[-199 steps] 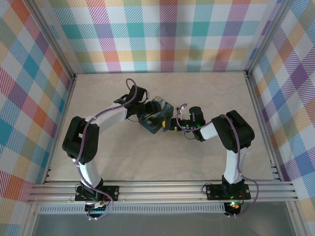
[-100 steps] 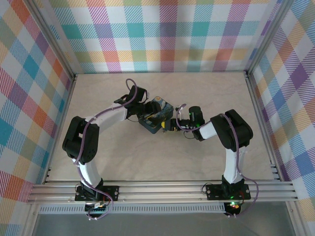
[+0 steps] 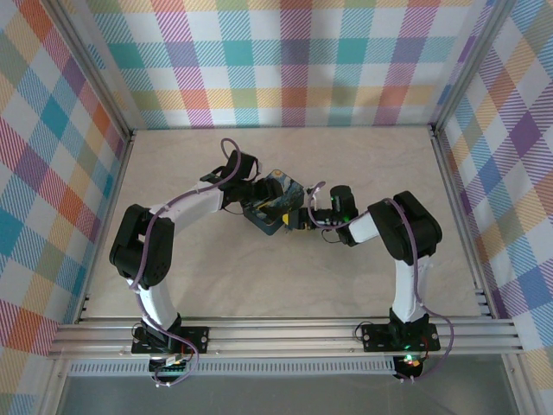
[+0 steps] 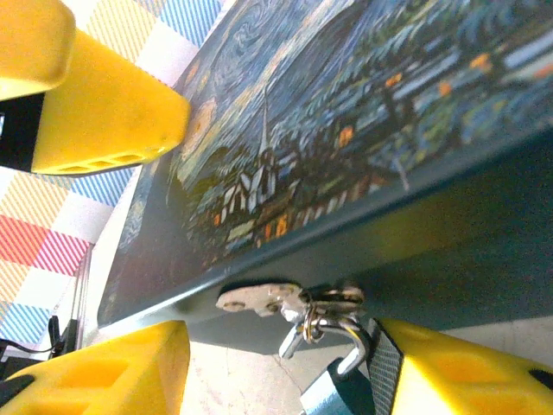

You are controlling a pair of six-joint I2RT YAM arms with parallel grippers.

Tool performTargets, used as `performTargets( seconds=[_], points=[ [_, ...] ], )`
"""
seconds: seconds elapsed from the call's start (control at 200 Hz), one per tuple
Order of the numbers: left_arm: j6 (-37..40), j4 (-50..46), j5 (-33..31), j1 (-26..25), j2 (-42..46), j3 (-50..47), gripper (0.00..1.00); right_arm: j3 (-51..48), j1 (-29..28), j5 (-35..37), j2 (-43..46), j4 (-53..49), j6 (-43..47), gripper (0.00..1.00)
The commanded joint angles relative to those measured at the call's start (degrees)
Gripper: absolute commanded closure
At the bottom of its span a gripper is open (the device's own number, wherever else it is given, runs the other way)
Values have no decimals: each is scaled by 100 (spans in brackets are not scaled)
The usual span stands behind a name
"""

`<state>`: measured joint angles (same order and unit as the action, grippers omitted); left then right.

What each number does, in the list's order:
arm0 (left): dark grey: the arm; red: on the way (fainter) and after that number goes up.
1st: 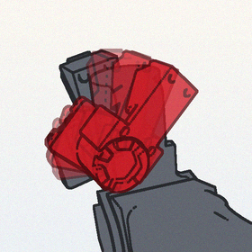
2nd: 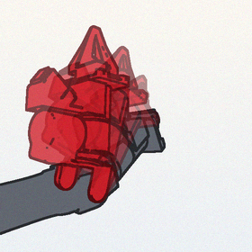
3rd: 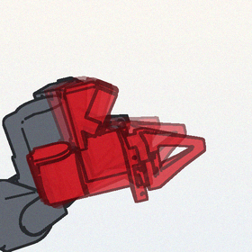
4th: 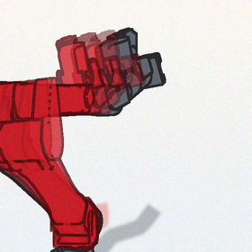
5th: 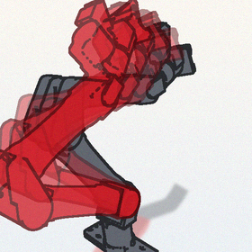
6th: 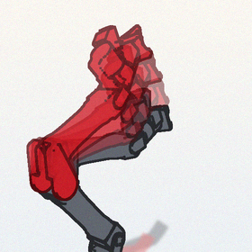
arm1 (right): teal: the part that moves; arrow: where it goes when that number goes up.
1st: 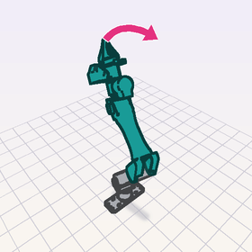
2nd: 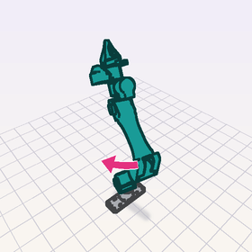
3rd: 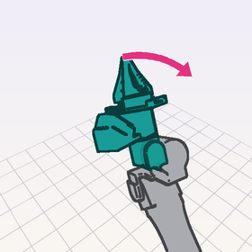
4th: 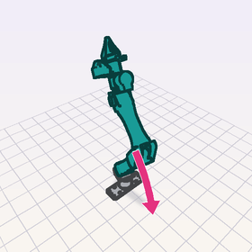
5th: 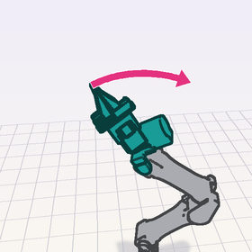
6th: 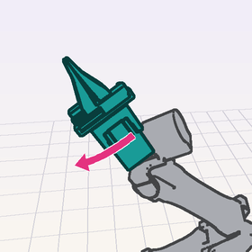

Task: Unlock the padlock with the key

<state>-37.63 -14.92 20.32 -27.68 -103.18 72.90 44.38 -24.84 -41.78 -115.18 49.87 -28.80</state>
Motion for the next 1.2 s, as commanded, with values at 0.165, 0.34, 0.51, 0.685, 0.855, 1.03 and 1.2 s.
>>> performTargets(
  seconds=[0.165, 0.34, 0.51, 0.685, 0.855, 1.03, 1.2],
  points=[
    [124, -51, -54, -40, 3, -42, 41, 47, -56, -212, -45, 102, 168, 44],
    [122, -55, -52, -43, 8, -44, 41, -142, -56, -229, 81, 209, 173, 52],
    [131, -50, -53, -43, -1, -43, 41, -261, -47, -225, 184, 200, 221, 56],
    [132, -53, -62, -40, 7, -53, 41, -290, -51, -208, 197, 156, 247, 60],
    [141, -50, -63, -40, 8, -40, 41, -170, -52, -193, 168, 95, 252, 61],
    [138, -52, -69, -44, 5, -41, 41, -105, -47, 29, 184, -164, 367, 59],
    [142, -52, -80, -44, 8, -50, 41, -87, -38, 21, 136, -122, 314, 59]
  ],
)
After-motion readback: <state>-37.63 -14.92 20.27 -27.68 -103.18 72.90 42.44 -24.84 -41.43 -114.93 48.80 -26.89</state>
